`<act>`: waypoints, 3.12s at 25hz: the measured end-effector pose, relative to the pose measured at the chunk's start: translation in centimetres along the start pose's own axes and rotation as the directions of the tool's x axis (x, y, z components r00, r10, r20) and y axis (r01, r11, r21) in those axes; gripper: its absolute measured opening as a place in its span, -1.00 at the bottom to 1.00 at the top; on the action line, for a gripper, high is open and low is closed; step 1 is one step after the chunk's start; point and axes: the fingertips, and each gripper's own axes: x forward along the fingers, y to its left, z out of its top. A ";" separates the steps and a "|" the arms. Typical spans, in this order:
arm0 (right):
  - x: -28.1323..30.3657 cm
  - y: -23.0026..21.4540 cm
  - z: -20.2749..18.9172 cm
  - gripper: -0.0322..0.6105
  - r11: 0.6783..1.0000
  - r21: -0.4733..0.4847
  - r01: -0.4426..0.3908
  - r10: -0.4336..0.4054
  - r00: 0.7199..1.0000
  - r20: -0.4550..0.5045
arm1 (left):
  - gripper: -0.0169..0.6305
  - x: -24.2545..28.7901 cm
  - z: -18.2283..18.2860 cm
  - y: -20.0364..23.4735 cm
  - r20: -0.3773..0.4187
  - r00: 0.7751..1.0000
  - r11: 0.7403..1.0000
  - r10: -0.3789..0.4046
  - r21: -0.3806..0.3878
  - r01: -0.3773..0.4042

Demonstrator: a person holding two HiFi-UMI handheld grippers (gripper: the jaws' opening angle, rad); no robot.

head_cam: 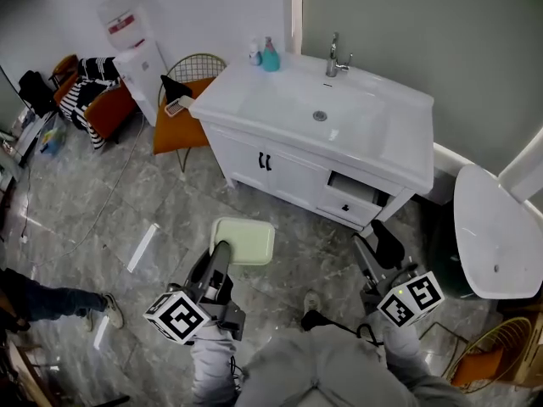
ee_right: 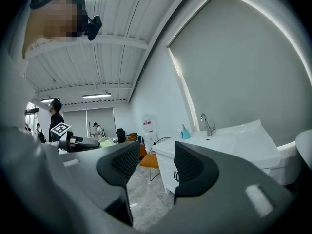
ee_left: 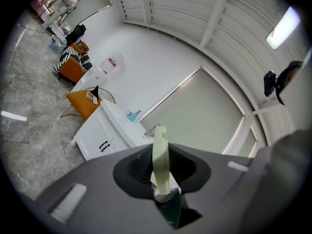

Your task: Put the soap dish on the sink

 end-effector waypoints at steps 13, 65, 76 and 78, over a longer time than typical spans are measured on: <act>9.4 -10.0 2.0 -0.27 0.997 0.016 -0.081 0.081 0.996 -0.030 | -0.57 13.1 1.8 -0.1 0.024 0.999 0.999 0.048 0.014 -0.049; 53.8 -18.2 2.1 -0.27 0.994 0.045 -0.104 0.107 0.991 -0.076 | -0.57 45.7 24.5 21.9 -0.034 0.996 0.996 0.083 0.022 -0.083; 59.6 -21.9 1.5 -0.28 0.990 0.073 -0.123 0.131 0.984 -0.121 | -0.57 54.7 25.0 27.4 -0.081 0.987 0.990 0.140 0.017 -0.139; 60.1 -22.6 0.9 -0.28 0.990 0.081 -0.118 0.128 0.982 -0.135 | -0.57 56.7 24.6 29.0 -0.098 0.984 0.988 0.151 -0.009 -0.152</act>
